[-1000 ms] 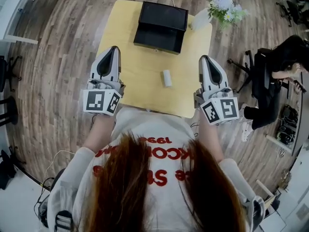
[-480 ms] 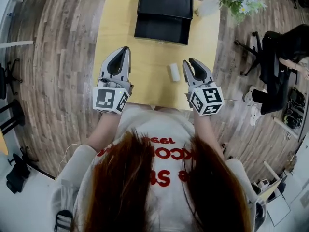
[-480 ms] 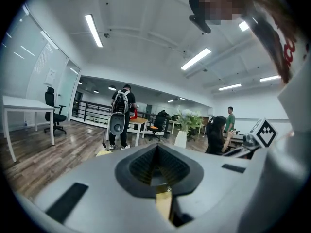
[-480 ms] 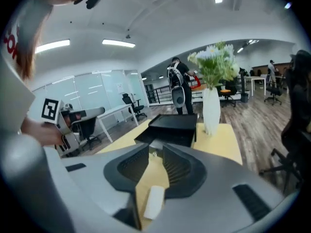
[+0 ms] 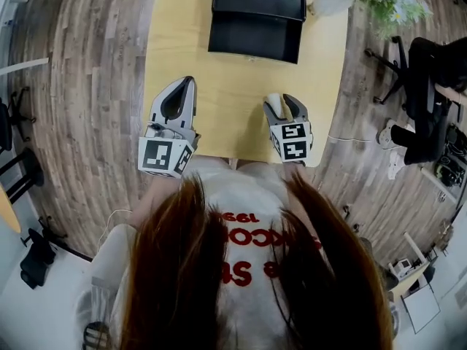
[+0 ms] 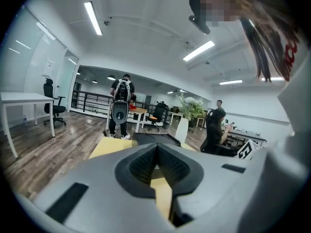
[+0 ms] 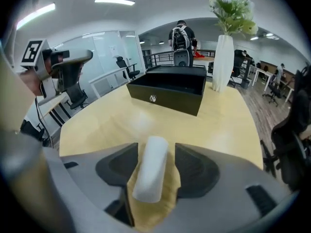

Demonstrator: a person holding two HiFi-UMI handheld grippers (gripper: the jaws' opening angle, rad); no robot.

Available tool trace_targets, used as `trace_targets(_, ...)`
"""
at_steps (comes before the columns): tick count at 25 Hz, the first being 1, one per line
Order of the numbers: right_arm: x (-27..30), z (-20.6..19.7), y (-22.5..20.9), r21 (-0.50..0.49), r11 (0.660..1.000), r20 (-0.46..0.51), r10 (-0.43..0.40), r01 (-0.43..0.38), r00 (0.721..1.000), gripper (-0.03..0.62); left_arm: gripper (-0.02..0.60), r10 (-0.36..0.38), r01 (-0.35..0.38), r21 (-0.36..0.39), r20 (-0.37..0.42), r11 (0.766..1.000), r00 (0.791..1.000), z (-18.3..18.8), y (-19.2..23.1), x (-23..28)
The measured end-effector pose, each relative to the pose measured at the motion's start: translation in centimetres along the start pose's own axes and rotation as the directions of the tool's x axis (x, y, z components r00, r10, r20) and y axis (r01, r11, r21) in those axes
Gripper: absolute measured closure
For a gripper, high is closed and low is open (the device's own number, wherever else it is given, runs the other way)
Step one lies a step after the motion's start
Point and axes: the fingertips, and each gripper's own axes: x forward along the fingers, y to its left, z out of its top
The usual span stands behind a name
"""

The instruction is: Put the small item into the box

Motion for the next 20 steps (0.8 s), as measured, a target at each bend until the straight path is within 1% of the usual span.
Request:
trace_targets(3,0.4,-0.7,0.0,-0.02,1.0,-0.024,-0.024,0.023,0.999,0.363,0.574,0.0,0.0,-0.003,-0.009,1.0,1.0,-0.4,0.2,-0.2)
trace_targets(4,0.4,-0.6,0.1,-0.024,0.999,-0.024,-0.03,0.029,0.999,0.388,0.574,0.001,-0.001,-0.003,-0.011,1.0,1.0,-0.5,0.3,-0.3)
trace_targets(5,0.4,-0.5,0.1,-0.027,0.999,-0.019,-0.035,0.034,0.999,0.434,0.574,0.002,-0.002,-0.003,-0.011,1.0,1.0,-0.5,0.5,-0.3)
trace_targets(6,0.3,-0.2,0.1,-0.028,0.999,-0.009,-0.038,0.038,0.999,0.444,0.574,0.004,-0.004,-0.003,-0.011,1.0,1.0,-0.6,0.7,-0.3)
trace_targets(9,-0.3,0.9,-0.2,-0.017,0.999,0.044,-0.037,0.037,0.998,0.45,0.574,0.006,-0.006,-0.001,-0.002,1.0,1.0,-0.3,0.9,-0.1)
trace_targets(12,-1.8,3.1,-0.8,0.012,0.999,0.136,-0.036,0.035,0.99,0.453,0.574,0.006,-0.006,0.005,0.021,1.0,1.0,0.7,0.8,0.1)
trace_targets(16,-4.6,6.9,-1.6,0.051,0.998,0.264,-0.049,0.037,0.963,0.454,0.574,0.006,-0.007,0.02,0.069,1.0,0.998,2.7,0.7,0.2)
trace_targets(18,-6.1,9.1,-2.1,0.067,0.997,0.331,-0.058,0.038,0.942,0.454,0.574,0.007,-0.01,0.029,0.098,1.0,0.995,3.8,0.6,0.3)
trace_targets(20,-7.7,11.4,-2.7,0.086,0.996,0.406,-0.063,0.03,0.912,0.454,0.574,0.007,-0.013,0.043,0.132,0.999,0.991,5.0,0.6,0.6)
